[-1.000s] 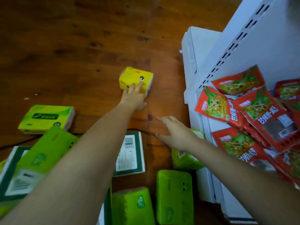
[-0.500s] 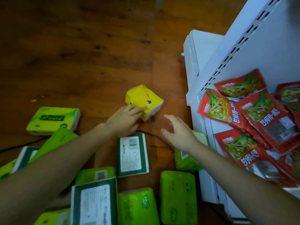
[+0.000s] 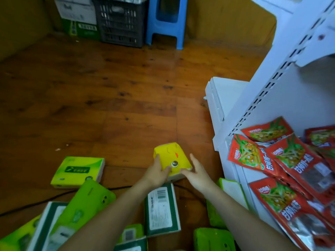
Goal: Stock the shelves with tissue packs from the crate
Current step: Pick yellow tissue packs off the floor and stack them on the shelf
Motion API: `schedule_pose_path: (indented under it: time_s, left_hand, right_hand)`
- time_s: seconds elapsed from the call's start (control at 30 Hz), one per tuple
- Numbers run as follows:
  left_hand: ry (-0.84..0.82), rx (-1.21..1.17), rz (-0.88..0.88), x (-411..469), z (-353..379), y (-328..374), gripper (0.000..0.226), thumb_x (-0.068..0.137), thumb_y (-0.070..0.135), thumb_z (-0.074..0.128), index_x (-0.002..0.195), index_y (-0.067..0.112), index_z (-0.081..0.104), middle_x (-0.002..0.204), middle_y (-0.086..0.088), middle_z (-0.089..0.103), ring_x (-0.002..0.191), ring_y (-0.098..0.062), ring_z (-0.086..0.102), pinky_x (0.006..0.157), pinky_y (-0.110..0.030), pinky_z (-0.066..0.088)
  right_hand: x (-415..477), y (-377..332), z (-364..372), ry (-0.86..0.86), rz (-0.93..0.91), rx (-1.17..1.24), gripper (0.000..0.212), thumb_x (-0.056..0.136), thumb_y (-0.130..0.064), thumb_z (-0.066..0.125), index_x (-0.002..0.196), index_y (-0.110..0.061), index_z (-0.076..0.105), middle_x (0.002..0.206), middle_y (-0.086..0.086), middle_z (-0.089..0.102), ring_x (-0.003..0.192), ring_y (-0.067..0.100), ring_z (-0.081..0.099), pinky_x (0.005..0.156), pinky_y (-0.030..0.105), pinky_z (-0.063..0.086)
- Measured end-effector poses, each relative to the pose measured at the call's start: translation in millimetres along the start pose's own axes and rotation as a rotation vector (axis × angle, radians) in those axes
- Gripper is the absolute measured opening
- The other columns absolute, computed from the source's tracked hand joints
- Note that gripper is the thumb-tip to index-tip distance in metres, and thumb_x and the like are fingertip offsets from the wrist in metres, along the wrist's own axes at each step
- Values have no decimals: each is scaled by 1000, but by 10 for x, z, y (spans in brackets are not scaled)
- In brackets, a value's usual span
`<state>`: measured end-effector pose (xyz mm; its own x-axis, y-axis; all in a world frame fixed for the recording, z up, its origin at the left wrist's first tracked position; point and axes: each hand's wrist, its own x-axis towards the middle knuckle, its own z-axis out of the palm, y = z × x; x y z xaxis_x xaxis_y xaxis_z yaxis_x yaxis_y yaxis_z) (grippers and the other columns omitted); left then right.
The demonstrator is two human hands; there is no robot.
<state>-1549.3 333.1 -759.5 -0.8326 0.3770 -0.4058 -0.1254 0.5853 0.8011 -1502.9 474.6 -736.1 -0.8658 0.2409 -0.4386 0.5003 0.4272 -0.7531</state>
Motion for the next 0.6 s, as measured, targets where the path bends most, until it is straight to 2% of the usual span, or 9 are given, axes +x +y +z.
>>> schedule_pose_path:
  time_s: [0.1,0.2,0.23,0.33,0.4,0.47,0.53,0.6]
  left_hand:
    - [-14,-125,-15,-24,93,-41,77,96,23,50,149,10,-5,154,-10,21,139,-25,29,106,-29,30]
    - [49,-367,23,-44,108,-72,81,89,21,61,149,23,6,151,-5,32,133,-21,39,110,-36,32]
    - [62,-461,18,-49,93,-62,82,89,19,62,149,24,6,149,-2,34,131,-19,40,109,-35,34]
    - [110,-620,10,-67,39,1,75,92,13,58,150,25,12,140,2,42,122,-14,46,96,-27,39]
    - [183,-716,-1,-103,-8,63,68,91,9,56,148,28,23,136,-2,48,113,-18,52,91,-32,44]
    - [260,-794,-29,-181,-100,148,60,90,5,52,142,28,34,129,-6,53,106,-23,56,84,-35,48]
    - [290,-791,-13,-293,-266,249,50,90,4,50,134,26,42,119,-8,57,98,-23,57,75,-32,47]
    - [255,-748,42,-483,-480,369,38,90,2,47,122,22,47,107,-6,58,87,-19,57,63,-27,47]
  right_hand:
    - [54,13,72,-23,78,205,75,89,-21,61,149,-22,15,149,3,32,135,20,34,112,33,27]
    - [74,30,156,17,96,347,53,87,-19,62,133,-28,38,129,-2,51,117,18,51,102,33,39]
    - [78,38,174,14,114,391,51,86,-21,63,133,-24,43,125,-2,55,113,18,54,101,35,41]
    - [36,-32,154,16,168,537,47,87,-23,61,131,-20,46,127,1,54,111,17,54,95,34,44]
    - [-26,-112,96,15,158,587,34,88,-21,59,122,-21,52,127,3,55,108,16,53,83,31,44]
    - [-98,-198,52,6,115,586,25,89,-20,59,114,-24,54,127,2,54,109,17,53,79,29,44]
    - [-204,-272,15,46,11,532,35,88,-22,61,120,-29,49,132,2,50,114,19,51,88,31,44]
    - [-312,-354,-43,127,-115,422,59,85,-24,65,137,-30,39,141,2,39,126,17,42,104,33,37]
